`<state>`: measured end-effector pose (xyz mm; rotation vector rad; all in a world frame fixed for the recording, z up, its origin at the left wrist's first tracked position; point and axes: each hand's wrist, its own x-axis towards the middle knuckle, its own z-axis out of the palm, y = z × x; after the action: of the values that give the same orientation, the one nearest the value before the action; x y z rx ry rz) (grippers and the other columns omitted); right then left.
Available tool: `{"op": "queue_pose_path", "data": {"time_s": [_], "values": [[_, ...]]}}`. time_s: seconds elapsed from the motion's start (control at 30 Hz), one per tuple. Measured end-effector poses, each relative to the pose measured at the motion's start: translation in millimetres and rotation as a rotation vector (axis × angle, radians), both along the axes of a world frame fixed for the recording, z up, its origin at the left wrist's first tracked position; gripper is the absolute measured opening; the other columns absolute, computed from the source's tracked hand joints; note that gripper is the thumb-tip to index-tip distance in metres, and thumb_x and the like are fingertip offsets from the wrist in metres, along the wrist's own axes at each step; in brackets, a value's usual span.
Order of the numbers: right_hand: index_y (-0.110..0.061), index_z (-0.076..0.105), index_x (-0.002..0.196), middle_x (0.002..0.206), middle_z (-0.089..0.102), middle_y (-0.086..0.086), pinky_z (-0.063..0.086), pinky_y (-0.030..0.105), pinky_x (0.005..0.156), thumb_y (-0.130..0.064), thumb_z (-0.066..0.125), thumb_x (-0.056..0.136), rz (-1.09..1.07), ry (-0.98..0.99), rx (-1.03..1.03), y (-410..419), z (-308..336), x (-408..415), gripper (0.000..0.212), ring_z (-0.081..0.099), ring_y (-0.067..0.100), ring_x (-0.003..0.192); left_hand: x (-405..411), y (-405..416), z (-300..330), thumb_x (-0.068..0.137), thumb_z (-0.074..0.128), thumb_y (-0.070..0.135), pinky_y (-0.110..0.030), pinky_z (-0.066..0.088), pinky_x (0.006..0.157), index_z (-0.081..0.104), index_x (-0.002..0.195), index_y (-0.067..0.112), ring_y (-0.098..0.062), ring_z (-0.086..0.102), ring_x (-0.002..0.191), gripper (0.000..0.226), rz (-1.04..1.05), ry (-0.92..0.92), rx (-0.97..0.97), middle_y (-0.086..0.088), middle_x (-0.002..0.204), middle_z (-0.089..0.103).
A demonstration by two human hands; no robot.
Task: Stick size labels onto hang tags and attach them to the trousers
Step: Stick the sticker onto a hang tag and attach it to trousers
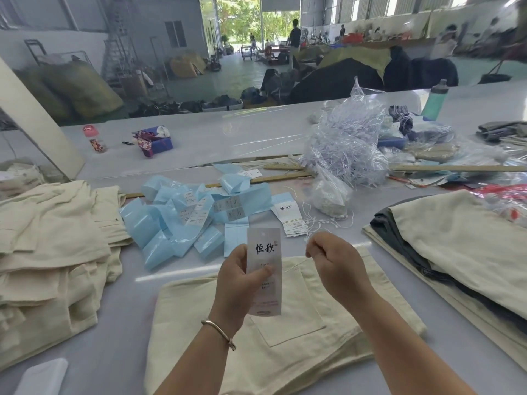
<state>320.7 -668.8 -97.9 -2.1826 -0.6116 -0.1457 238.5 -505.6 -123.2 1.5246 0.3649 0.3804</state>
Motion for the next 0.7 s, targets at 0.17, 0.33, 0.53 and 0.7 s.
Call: {"op": "queue_pose_path", "data": {"time_s": [0.17,0.33,0.53,0.7], "values": [[-0.015,0.069,0.073,0.055,0.048,-0.016,0.037,0.031,0.06,-0.017,0.063,0.089,0.149,-0.019,-0.003,11,14,-12,0.017,0.044,0.005,0.059,-1,-3,3,0.072,0.064,0.025,-0.035,0.055,0.067,0.064,0.101,0.028,-0.011,0.066,0.073,0.028,-0.014,-0.016,0.385,0.011,0.082,0.071],[-0.012,0.06,0.068,0.065,0.056,-0.003,0.035,0.034,0.057,-0.024,0.059,0.091,0.083,-0.096,-0.128,17,16,-16,0.026,0.048,0.021,0.067,-5,-10,3,0.079,0.057,0.02,-0.034,0.056,0.069,0.061,0.108,0.044,-0.01,0.068,0.077,0.038,-0.119,-0.015,0.463,0.014,0.087,0.072],[-0.018,0.039,0.057,0.063,0.048,-0.004,0.026,0.034,0.055,-0.021,0.053,0.09,0.022,-0.031,-0.219,15,16,-17,0.036,0.045,0.022,0.069,-10,-16,5,0.081,0.052,0.017,-0.027,0.054,0.077,0.061,0.115,0.052,-0.002,0.067,0.09,0.049,-0.159,-0.032,0.499,0.024,0.098,0.071],[-0.018,0.041,0.056,0.061,0.047,-0.005,0.026,0.031,0.052,-0.017,0.05,0.089,0.022,0.004,-0.241,13,15,-17,0.034,0.045,0.021,0.071,-10,-18,7,0.084,0.054,0.005,-0.028,0.056,0.075,0.064,0.113,0.046,-0.012,0.067,0.091,0.051,-0.187,-0.068,0.456,0.019,0.102,0.071]]}}
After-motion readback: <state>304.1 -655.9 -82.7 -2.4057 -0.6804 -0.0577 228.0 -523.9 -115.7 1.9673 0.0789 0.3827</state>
